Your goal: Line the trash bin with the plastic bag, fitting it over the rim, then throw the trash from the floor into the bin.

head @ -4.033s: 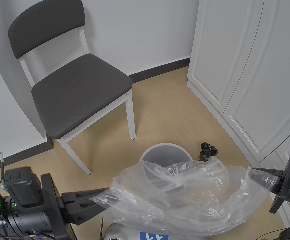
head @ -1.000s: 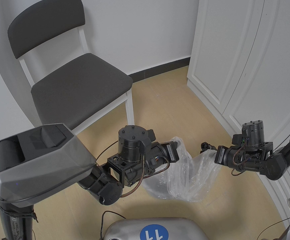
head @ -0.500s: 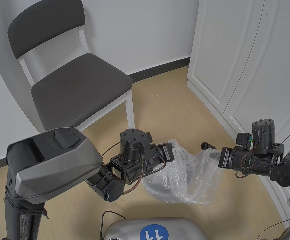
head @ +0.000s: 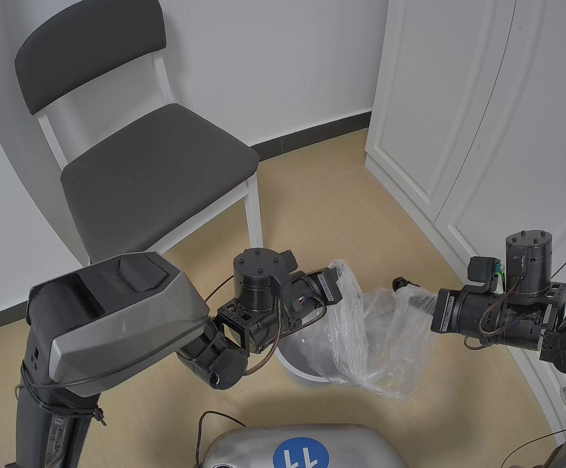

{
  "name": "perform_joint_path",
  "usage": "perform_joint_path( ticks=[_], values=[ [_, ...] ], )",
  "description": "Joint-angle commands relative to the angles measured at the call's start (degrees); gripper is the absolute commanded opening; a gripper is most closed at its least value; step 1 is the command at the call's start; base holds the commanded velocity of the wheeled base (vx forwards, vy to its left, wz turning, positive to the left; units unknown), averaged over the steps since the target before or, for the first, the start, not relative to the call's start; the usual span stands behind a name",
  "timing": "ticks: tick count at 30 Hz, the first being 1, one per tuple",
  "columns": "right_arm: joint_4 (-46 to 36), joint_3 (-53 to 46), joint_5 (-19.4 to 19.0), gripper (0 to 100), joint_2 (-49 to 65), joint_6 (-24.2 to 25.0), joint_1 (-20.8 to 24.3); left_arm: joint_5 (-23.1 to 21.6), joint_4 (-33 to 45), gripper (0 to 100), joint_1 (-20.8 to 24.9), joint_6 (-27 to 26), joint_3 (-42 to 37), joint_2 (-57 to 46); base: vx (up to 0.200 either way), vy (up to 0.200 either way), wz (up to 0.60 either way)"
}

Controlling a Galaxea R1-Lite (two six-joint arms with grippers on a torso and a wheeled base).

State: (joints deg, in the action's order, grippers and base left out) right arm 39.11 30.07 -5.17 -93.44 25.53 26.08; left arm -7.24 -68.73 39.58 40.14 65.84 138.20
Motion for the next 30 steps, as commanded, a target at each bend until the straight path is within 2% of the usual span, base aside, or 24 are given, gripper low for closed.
perform_joint_path(
  ticks=[1, 3, 8, 14, 18, 22, 30],
  values=[
    [0.27, -0.02, -0.02, 0, -1.92, 0.14, 1.17, -0.23, 0.00, 0, -1.00, 0.02, -0.27, 0.66, 0.000, 0.000, 0.00],
    [0.53, 0.16, 0.07, 0, -4.47, 0.22, 1.26, -0.23, 0.00, 0, -1.88, -0.07, -0.98, 0.22, 0.000, 0.000, 0.00],
    [7.74, -0.81, 0.25, 0, -8.25, 1.46, 3.54, -0.14, -1.14, 0, -5.83, -0.24, -8.19, -2.33, 0.000, 0.000, 0.00],
    [13.89, -0.72, 2.88, 0, -13.17, 6.03, 6.36, -0.32, -5.80, 0, -8.65, -0.15, -14.43, -7.34, 0.000, 0.000, 0.00],
    [17.76, -0.98, 4.11, 0, -15.72, 7.34, 7.85, -0.41, -6.06, 0, -8.82, -0.24, -16.10, -9.62, 0.000, 0.000, 0.00],
    [18.29, -0.81, 5.61, 0, -16.86, 7.43, 8.47, -0.41, -6.15, 0, -8.82, -0.33, -16.10, -9.53, 0.000, 0.000, 0.00],
    [18.72, 1.13, 5.61, 0, -23.63, 7.78, 6.09, -0.41, -6.15, 0, -8.56, -0.42, -16.18, -9.36, 0.000, 0.000, 0.00]
  ],
)
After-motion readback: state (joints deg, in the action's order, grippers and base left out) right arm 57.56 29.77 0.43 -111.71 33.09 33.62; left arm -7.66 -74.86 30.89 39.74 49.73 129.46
